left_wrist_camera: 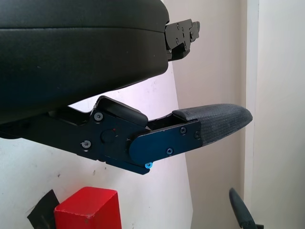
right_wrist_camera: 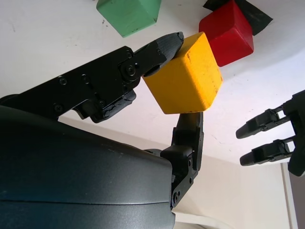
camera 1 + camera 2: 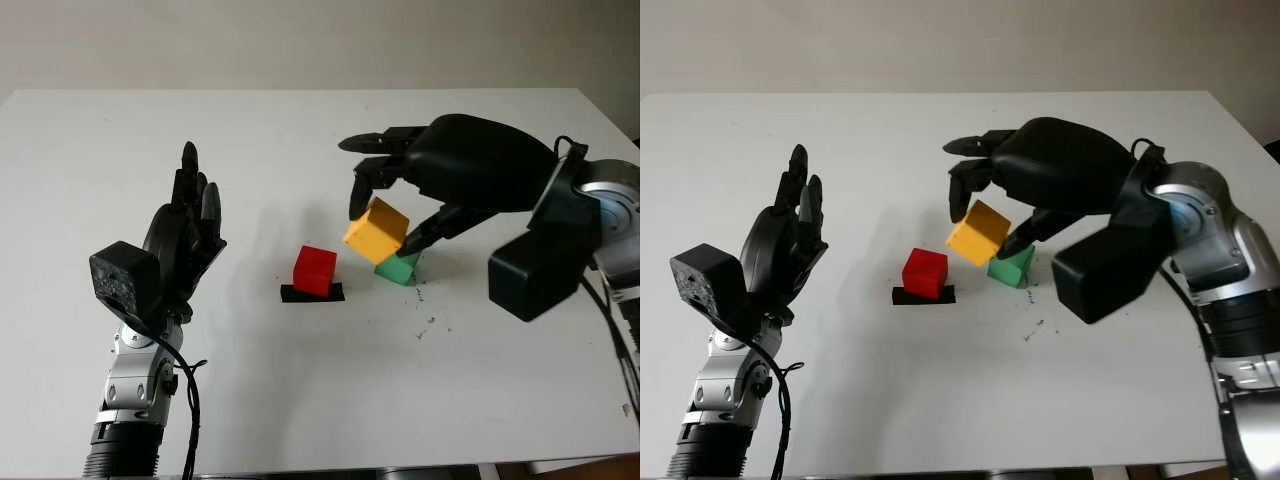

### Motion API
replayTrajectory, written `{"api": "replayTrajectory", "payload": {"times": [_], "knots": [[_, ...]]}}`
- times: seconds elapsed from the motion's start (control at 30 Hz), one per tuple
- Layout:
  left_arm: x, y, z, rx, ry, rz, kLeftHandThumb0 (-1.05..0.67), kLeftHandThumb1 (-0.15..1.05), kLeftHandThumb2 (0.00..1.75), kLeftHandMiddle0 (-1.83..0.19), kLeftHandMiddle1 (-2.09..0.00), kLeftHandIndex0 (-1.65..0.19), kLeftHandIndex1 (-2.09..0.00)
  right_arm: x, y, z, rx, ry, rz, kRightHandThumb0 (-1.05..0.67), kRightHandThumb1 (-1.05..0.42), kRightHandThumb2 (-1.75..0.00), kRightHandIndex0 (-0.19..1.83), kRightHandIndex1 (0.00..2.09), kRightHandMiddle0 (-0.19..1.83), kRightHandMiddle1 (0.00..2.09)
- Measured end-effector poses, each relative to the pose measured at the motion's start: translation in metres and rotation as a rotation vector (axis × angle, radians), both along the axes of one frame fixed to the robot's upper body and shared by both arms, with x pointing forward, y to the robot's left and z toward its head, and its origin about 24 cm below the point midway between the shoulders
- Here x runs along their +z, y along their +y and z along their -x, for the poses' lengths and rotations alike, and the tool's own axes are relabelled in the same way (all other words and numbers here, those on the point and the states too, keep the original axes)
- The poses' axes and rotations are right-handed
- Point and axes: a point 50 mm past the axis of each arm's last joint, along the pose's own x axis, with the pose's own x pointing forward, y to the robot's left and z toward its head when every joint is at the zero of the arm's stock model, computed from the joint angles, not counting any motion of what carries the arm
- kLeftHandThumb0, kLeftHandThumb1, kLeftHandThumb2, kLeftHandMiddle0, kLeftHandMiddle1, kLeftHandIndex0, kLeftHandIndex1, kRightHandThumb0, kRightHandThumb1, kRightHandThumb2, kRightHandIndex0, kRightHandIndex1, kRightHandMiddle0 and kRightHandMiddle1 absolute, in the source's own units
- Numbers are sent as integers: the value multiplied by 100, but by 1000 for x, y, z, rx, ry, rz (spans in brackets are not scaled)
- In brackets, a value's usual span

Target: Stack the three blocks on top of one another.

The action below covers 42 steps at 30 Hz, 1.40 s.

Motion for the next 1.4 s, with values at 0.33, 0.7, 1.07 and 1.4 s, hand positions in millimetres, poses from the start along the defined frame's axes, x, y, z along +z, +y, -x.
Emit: {"api": "replayTrajectory", "payload": {"times": [0.33,0.7,1.07,1.4], "knots": [[1,0,0,4,-4,-1,-80,105,70,19,0,19,0,0,26,-16,81,-42,106,-42,-93,-5,26,5,48,121],[4,-1,2,13,-22,-10,-80,105,71,19,0,19,0,-3,54,-36,150,-17,224,-46,-92,-5,24,6,44,131],[3,-2,6,21,-20,-2,-80,105,71,19,0,19,0,-7,69,-43,177,2,234,-47,-92,-6,23,5,46,127],[1,-4,6,40,-6,-17,-81,105,73,19,0,19,0,-3,73,-44,193,-22,277,-48,-92,-5,24,6,47,128]]}}
